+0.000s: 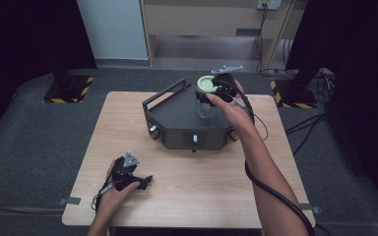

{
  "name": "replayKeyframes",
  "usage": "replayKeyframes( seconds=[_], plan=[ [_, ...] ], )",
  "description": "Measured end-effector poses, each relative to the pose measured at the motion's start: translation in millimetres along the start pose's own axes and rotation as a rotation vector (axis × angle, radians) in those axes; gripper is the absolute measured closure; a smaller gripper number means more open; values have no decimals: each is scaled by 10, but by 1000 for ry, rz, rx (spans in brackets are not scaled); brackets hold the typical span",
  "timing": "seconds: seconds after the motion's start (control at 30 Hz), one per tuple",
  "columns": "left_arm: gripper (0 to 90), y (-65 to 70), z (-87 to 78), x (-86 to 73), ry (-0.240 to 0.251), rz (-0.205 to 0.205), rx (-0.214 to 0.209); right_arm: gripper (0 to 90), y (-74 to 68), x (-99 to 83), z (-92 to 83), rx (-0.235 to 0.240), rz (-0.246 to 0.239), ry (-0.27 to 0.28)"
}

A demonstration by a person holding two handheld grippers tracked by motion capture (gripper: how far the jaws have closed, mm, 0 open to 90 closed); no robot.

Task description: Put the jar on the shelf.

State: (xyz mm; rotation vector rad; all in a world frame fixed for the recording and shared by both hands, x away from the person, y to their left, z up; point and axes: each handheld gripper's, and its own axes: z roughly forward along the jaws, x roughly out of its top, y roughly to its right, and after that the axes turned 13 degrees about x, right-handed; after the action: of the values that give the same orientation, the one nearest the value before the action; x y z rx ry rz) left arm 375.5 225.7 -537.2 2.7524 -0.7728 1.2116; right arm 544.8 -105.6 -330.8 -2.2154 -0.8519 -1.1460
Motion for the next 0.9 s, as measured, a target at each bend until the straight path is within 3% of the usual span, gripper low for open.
replayKeyframes(
  seconds=[0.9],
  plan=[
    [0, 0, 0, 0, 0, 0, 0, 120, -51, -56, 121, 13, -8, -25]
  ],
)
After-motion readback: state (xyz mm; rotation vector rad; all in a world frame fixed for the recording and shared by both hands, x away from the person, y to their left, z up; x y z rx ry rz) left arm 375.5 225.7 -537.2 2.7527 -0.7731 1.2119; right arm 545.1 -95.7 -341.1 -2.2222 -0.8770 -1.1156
